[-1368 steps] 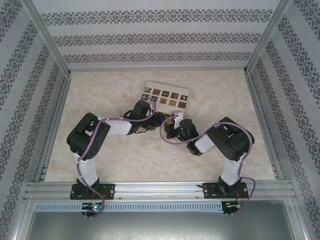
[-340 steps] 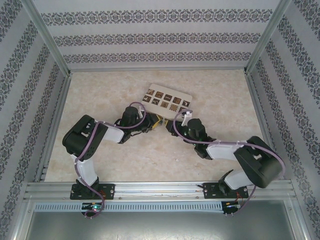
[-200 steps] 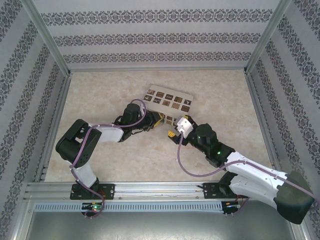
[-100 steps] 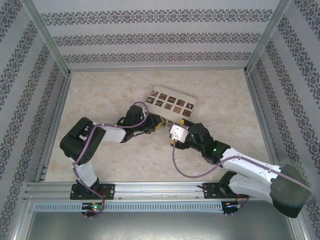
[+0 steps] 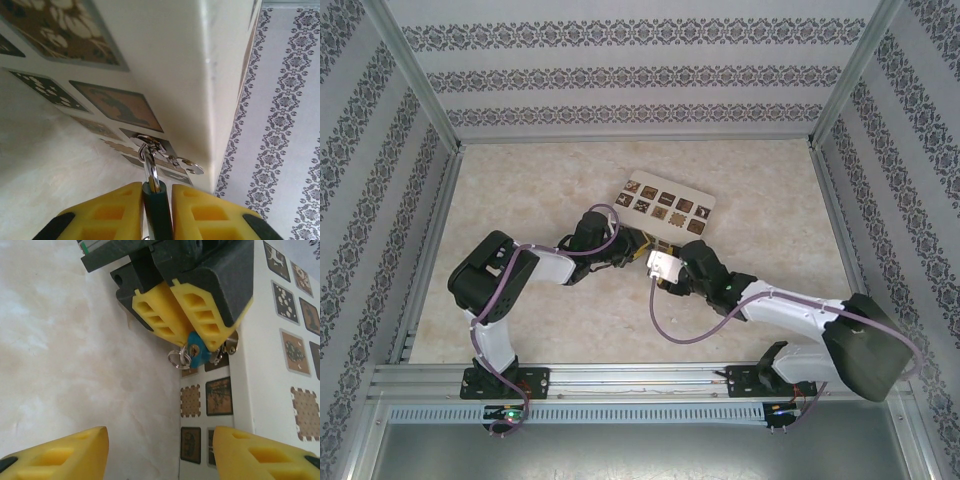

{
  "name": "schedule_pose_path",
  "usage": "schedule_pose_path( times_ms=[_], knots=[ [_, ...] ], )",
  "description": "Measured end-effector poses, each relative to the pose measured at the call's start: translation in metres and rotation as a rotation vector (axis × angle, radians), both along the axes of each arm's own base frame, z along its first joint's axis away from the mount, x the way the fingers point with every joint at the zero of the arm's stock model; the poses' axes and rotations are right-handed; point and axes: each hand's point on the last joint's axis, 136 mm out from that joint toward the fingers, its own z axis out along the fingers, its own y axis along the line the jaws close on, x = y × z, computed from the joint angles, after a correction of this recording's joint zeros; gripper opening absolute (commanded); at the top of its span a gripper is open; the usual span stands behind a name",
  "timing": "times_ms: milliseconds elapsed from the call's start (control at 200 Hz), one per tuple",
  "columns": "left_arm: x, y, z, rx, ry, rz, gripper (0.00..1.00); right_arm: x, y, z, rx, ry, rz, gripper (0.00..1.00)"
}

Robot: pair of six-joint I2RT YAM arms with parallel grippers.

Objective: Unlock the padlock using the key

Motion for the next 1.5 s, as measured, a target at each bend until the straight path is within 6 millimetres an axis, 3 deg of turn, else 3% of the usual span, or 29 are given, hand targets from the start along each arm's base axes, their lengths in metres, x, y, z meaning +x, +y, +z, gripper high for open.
schedule_pose_path(
  times_ms=[720, 1019, 1499],
  knots=[
    [0.000, -0.004, 0.002, -0.016, -0.003, -0.001, 0.19, 0.030, 0.025, -0.004, 0.033, -0.037, -0.012, 0.36],
    [0.001, -0.004, 0.003, -0.025, 0.004, 0.005, 0.18, 0.034, 0.024, -0.008, 0.020, -0.042, -0.028, 0.26],
    [0.001, -0.005, 0.000, -0.029, 0.010, 0.008, 0.18, 0.043, 0.025, -0.009, 0.012, -0.061, -0.054, 0.19]
  ],
)
